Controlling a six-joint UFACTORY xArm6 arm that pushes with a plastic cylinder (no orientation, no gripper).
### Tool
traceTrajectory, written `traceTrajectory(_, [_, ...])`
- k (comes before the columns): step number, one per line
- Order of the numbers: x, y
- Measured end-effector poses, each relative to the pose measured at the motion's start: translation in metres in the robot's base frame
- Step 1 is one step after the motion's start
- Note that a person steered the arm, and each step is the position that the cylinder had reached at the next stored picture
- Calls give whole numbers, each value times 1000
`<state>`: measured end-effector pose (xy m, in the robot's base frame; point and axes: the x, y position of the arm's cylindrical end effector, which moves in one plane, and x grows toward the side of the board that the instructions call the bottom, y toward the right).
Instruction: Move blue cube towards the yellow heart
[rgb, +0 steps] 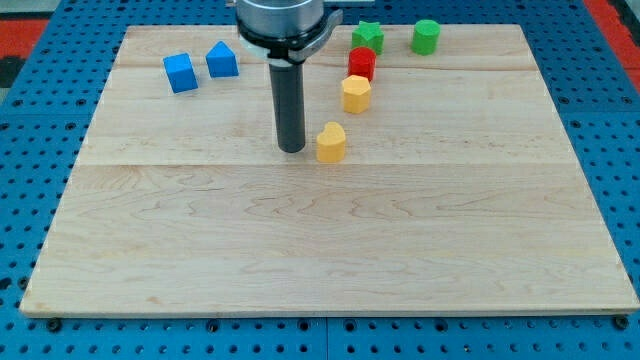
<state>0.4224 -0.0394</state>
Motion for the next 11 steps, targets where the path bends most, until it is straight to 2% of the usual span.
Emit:
traceTrajectory(1, [8, 9])
traceTrajectory(2, [8, 59])
traceTrajectory(3, [8, 81])
traceTrajectory(4, [12, 13])
traceTrajectory(5, [-34, -47])
traceTrajectory(6, [-52, -148])
traceTrajectory(7, [-88, -227])
traceTrajectory(8, [-149, -213])
traceTrajectory(9, [-141, -163])
traceTrajectory(10, [-83, -129])
traceTrajectory(11, [-61, -114])
